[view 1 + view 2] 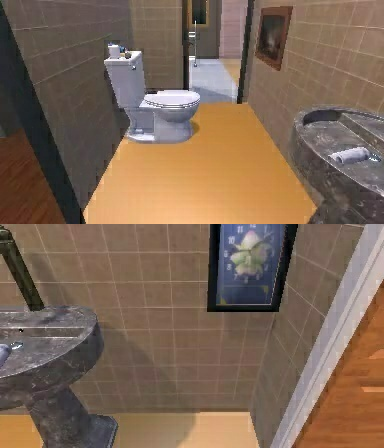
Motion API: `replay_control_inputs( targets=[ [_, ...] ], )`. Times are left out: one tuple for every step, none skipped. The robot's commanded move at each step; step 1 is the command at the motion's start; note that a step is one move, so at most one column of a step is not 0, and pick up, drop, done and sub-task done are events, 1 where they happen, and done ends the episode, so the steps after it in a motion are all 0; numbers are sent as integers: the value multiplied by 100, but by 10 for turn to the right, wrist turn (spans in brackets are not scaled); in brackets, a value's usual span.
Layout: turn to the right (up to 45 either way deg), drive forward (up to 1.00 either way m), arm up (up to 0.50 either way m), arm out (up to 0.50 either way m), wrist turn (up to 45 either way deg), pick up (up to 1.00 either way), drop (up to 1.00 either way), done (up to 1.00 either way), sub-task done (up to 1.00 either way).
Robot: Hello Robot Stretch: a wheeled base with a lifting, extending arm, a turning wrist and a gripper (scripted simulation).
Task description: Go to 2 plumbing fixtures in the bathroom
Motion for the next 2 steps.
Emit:
replay_control_inputs(
  targets=[
    [450,0,0,0,0,0,0,0,0],
    [0,0,0,0,0,0,0,0,100]
  ],
)
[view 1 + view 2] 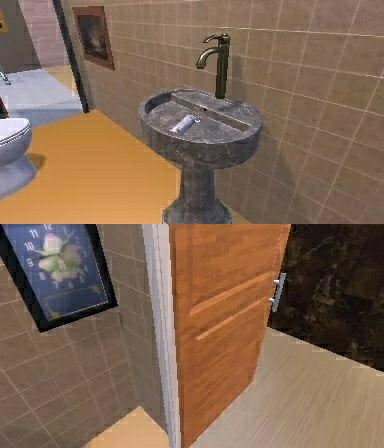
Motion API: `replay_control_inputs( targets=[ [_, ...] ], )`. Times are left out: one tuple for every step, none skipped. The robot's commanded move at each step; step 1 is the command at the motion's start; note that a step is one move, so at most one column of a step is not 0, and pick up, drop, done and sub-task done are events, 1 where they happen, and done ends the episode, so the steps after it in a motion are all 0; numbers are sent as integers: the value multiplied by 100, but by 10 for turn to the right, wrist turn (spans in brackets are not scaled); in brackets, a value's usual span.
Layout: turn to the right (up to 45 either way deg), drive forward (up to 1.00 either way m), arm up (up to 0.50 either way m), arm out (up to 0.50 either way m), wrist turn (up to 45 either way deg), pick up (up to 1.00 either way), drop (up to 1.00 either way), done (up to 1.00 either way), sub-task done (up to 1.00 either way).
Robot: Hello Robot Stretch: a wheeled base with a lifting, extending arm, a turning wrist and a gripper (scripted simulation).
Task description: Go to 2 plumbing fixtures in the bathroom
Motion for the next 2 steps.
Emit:
replay_control_inputs(
  targets=[
    [-450,0,0,0,0,0,0,0,0],
    [0,100,0,0,0,0,0,0,0]
  ],
)
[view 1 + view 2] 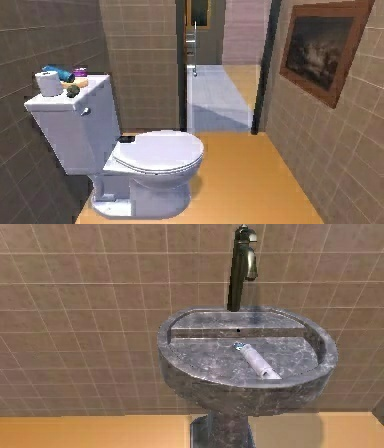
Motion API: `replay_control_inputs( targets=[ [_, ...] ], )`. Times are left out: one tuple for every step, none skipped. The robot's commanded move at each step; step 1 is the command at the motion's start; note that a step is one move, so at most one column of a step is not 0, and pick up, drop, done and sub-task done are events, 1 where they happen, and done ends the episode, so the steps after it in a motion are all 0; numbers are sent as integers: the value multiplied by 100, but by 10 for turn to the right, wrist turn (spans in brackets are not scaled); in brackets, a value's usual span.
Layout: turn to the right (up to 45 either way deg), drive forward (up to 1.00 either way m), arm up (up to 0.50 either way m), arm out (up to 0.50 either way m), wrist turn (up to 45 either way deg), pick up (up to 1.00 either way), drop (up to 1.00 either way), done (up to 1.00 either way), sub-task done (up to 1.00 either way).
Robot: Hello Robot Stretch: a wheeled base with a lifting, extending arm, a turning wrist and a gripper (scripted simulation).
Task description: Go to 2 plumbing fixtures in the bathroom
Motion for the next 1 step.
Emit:
replay_control_inputs(
  targets=[
    [-30,0,0,0,0,0,0,0,0]
  ],
)
